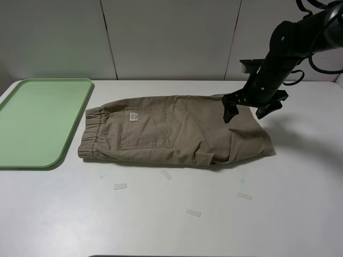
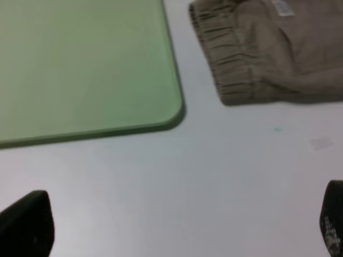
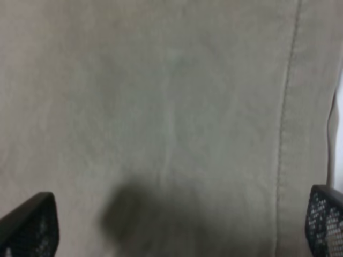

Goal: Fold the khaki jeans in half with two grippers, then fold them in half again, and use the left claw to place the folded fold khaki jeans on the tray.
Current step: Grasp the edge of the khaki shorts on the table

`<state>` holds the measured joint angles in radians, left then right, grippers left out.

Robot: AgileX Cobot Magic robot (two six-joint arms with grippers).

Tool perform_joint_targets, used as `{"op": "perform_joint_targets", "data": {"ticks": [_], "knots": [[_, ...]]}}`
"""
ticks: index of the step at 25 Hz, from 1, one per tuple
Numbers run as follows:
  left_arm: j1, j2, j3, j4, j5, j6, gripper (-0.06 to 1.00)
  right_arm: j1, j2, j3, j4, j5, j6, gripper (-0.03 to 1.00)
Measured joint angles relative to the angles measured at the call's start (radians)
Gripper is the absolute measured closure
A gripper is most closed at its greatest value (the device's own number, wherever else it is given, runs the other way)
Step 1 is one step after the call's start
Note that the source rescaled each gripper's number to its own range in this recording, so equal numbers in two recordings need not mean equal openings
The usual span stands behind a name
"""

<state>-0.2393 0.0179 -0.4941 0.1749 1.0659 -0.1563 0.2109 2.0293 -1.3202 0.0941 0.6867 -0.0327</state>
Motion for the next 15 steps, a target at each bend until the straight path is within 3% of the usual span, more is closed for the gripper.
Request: {"op": "perform_joint_targets", "data": {"ticks": [8, 15], "knots": [[0.248, -0.001, 0.0, 0.001, 0.0, 0.0, -0.05, 0.0, 0.015, -0.002, -0.085, -0.054, 0.003, -0.03], [0.333, -0.001, 0.0, 0.003, 0.001, 0.0, -0.05, -0.038, 0.119, -0.059, -0.103, -0.06, 0.023, -0.03]]}}
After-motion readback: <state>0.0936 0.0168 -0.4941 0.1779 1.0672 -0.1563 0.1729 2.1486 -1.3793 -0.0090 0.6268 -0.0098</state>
